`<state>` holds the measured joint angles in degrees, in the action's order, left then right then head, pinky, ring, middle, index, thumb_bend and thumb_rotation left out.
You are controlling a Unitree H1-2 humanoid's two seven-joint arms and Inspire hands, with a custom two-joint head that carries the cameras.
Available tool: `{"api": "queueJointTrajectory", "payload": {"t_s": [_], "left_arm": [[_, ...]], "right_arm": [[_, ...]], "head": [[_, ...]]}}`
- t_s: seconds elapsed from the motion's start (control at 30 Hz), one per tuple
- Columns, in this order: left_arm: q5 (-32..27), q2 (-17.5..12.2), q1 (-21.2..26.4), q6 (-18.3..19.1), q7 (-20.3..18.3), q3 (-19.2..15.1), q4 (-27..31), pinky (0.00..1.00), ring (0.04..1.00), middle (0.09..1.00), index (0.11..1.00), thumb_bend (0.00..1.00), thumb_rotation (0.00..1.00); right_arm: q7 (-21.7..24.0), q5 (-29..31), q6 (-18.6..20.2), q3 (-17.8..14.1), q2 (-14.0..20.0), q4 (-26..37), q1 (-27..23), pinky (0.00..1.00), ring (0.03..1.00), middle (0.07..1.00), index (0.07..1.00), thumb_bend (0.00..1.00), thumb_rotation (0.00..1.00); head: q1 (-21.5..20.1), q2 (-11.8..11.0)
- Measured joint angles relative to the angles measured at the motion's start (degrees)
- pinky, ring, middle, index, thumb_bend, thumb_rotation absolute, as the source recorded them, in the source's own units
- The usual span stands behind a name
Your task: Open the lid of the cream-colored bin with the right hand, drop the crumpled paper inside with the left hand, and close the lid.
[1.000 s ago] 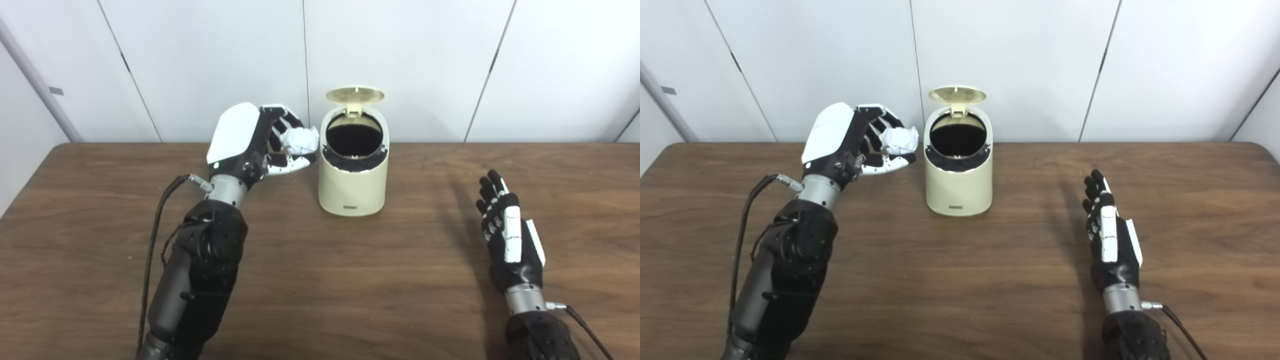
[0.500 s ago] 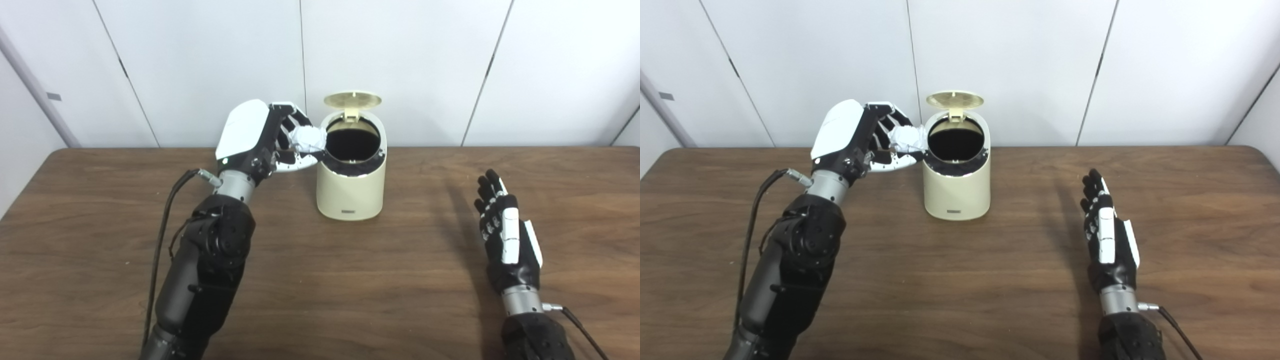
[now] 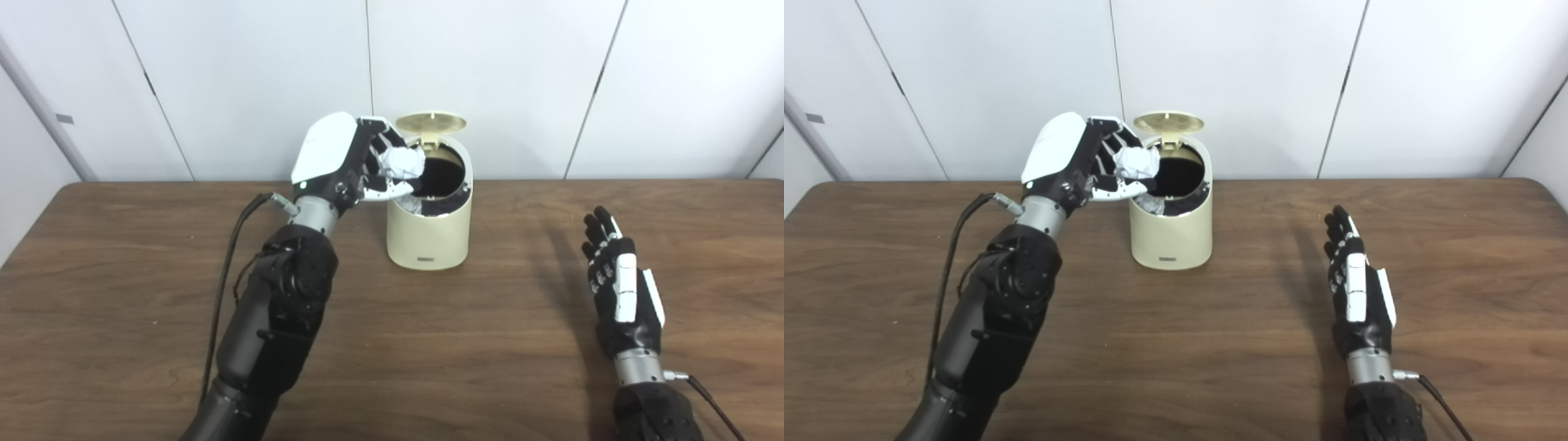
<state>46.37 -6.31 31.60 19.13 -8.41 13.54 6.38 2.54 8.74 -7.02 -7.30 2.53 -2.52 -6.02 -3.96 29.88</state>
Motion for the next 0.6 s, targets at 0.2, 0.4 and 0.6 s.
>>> {"api": "queueJointTrajectory", "payload": {"t_s": [0.2, 0.4, 0.6], "left_arm": [[0.48, 0.69, 0.83, 0.01, 1.29, 1.17, -1.92, 0.31, 0.403, 0.496, 0.536, 0.47, 0.0], [0.99, 1.47, 1.51, 0.01, 1.92, 2.55, -4.38, 0.3, 0.397, 0.491, 0.532, 0.47, 0.0], [1.46, 1.61, 1.71, 0.0, 3.73, 3.03, -6.2, 0.3, 0.397, 0.491, 0.531, 0.47, 0.0]], "right_arm": [[0.0, 0.06, -0.01, 0.06, 0.04, 0.03, 0.03, 1.0, 1.0, 0.968, 0.946, 0.51, 1.0], [-0.25, -0.12, -0.02, 0.08, 0.01, -0.01, 0.01, 1.0, 1.0, 0.963, 0.942, 0.52, 1.0], [-0.33, -0.1, -0.17, 0.05, 0.0, -0.03, 0.01, 1.0, 0.989, 0.947, 0.935, 0.53, 1.0]], "head": [[0.18, -0.09], [0.18, -0.26], [0.09, -0.35]]}}
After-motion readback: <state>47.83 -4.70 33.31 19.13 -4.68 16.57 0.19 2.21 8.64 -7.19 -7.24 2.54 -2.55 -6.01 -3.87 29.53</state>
